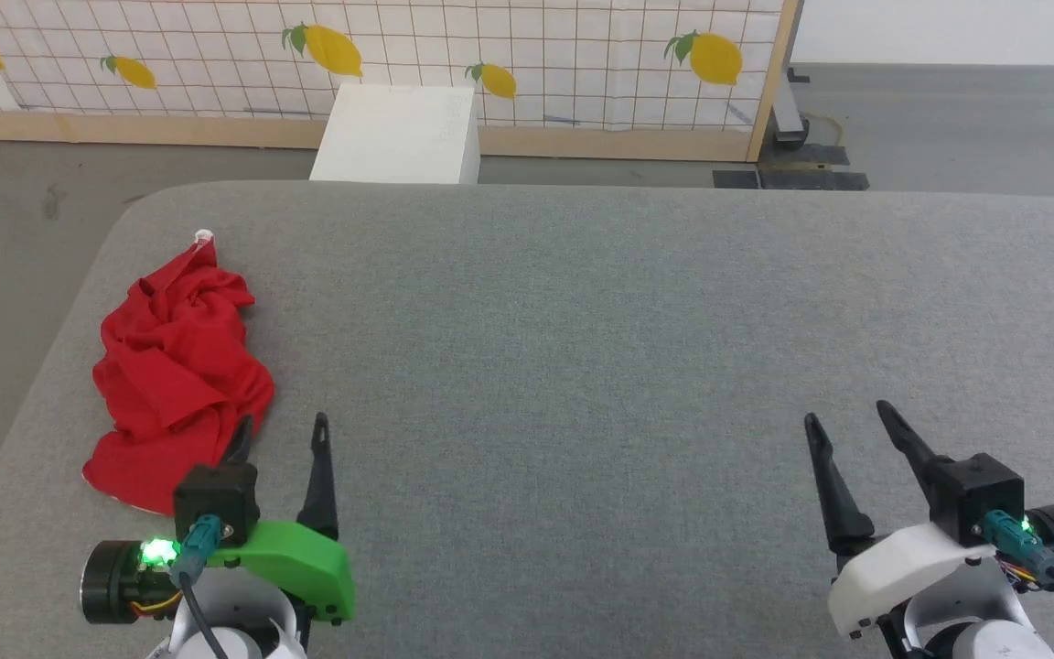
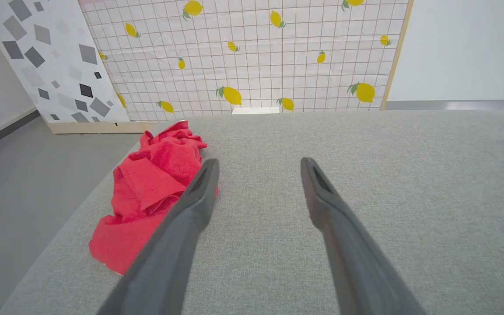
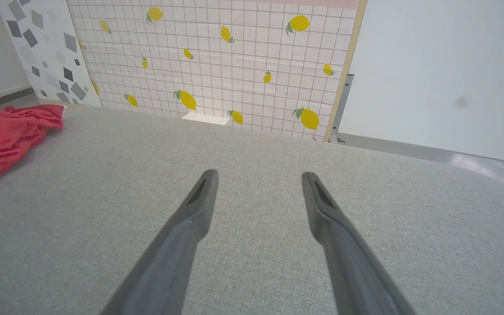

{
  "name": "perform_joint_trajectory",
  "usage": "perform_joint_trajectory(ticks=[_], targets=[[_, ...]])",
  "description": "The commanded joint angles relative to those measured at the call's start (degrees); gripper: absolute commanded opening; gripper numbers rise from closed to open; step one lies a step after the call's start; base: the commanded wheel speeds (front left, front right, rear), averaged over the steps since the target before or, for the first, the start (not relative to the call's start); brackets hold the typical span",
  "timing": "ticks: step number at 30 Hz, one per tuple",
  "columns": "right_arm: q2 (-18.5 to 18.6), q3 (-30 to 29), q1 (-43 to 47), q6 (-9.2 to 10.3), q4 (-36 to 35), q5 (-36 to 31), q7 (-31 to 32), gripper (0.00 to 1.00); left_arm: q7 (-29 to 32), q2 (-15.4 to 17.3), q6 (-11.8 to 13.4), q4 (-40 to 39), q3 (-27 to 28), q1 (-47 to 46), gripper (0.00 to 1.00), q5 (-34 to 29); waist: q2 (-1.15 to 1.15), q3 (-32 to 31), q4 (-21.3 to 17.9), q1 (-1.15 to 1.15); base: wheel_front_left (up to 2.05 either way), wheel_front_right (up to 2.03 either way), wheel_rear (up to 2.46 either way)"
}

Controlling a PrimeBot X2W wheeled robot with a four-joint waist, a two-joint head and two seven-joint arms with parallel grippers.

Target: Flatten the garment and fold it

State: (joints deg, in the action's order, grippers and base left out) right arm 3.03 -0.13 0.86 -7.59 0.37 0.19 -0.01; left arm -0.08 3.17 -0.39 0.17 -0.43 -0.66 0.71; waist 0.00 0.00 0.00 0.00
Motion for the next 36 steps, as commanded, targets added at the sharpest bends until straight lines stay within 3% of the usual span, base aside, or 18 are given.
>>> perform_joint_trajectory(ticks=[1,16,36], targets=[[0.0,-0.05,-0.06,0.0,0.09,0.14,-0.26,1.0,-0.26,-0.01,0.2,0.15,-0.14,-0.03,1.0,0.2,0.0,0.01,0.03,0.0,0.0,0.0,0.0],[-0.02,-0.41,-0.48,0.01,0.91,0.04,-2.03,1.0,-2.05,0.14,1.69,1.46,-1.03,-0.45,1.0,1.36,0.0,0.03,2.73,0.0,0.0,0.0,0.0],[-0.04,-0.29,-0.92,0.03,2.19,0.65,-4.4,1.0,-4.42,1.05,3.4,1.37,-0.87,0.54,1.0,2.92,0.0,-0.07,11.68,0.0,0.0,0.0,0.0]])
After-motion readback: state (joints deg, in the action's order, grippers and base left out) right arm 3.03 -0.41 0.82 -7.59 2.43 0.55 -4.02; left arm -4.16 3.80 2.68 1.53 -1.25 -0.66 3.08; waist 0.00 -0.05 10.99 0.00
